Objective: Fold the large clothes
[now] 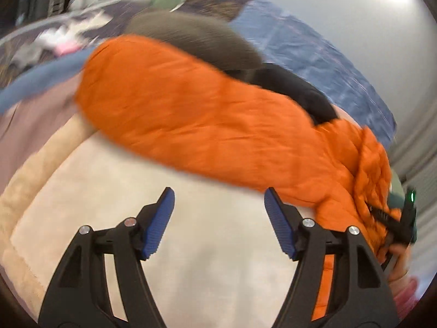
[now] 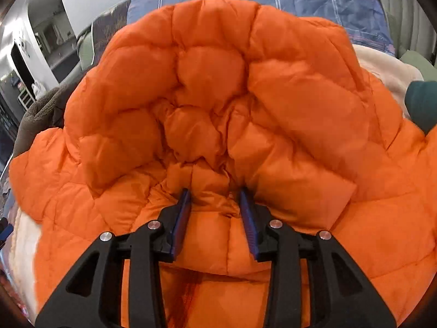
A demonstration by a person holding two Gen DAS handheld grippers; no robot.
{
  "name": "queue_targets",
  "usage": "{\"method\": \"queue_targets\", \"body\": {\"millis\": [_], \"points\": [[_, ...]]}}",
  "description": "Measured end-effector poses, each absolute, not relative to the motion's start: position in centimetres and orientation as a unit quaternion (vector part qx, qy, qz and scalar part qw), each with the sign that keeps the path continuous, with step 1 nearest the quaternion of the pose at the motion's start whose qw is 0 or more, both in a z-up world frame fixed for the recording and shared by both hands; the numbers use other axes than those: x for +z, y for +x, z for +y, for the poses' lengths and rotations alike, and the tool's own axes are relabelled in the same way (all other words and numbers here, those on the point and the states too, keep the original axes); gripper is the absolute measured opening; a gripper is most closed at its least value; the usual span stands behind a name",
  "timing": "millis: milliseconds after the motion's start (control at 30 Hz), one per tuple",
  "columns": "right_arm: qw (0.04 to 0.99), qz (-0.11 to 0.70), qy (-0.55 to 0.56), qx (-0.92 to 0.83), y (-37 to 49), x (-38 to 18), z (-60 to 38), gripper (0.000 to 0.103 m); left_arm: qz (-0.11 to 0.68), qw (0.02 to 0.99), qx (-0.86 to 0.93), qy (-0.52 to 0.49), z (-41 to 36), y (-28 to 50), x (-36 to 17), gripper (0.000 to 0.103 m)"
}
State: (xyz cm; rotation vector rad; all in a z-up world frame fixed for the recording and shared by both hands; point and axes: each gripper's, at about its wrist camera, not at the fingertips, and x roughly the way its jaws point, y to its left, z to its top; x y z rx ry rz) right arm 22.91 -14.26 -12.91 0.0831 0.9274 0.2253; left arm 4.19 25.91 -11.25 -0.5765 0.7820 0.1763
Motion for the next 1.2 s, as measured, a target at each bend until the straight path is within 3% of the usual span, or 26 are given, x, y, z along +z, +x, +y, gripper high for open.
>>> {"method": "queue_targets", "body": {"millis": [233, 467, 533, 600, 667, 900, 1033, 1067, 1100, 1167, 1200], "points": [[0.903, 0.398, 0.048, 0.155, 18.6, -7.1, -14.8, 0.042, 0.328, 0.851, 0.17, -0.373, 34.8, 3.3, -12.9, 0.079], [0.902, 0.387, 0.065, 0.182, 16.2, -6.0, -14.6, 0.048, 0.325, 0.815, 0.229, -0.422, 39.5, 5.7, -15.1, 0.076], [0.901, 0.391, 0.058, 0.181, 16.2, -6.7, -14.7, 0.048, 0.311, 0.813, 0.221, -0.44, 39.9, 6.0, -15.5, 0.05], [0.898, 0.402, 0.057, 0.171, 16.5, -7.5, -14.8, 0.048, 0.292, 0.819, 0.182, -0.459, 39.8, 6.5, -15.2, 0.013], [0.891, 0.415, 0.074, 0.167, 16.9, -8.6, -15.5, 0.048, 0.27, 0.834, 0.165, -0.451, 39.2, 6.4, -13.5, 0.001], [0.891, 0.412, 0.099, 0.165, 17.0, -8.8, -16.7, 0.048, 0.194, 0.931, 0.036, -0.308, 29.1, 7.5, -1.0, 0.0], [0.892, 0.405, 0.107, 0.171, 16.5, -8.8, -17.1, 0.048, 0.203, 0.945, -0.028, -0.254, 22.7, 9.0, 3.6, 0.0], [0.891, 0.405, 0.11, 0.173, 16.4, -9.0, -17.3, 0.048, 0.213, 0.945, -0.028, -0.246, 21.7, 9.6, 4.0, 0.006], [0.889, 0.407, 0.113, 0.174, 16.3, -9.2, -17.4, 0.048, 0.218, 0.944, -0.026, -0.246, 21.4, 9.8, 3.7, 0.026], [0.885, 0.413, 0.121, 0.176, 16.3, -9.8, -17.7, 0.048, 0.235, 0.936, -0.002, -0.263, 21.4, 9.9, 1.7, 0.051], [0.884, 0.415, 0.123, 0.176, 16.4, -10.0, -17.7, 0.048, 0.25, 0.928, 0.01, -0.277, 21.9, 9.7, 0.1, 0.053]]}}
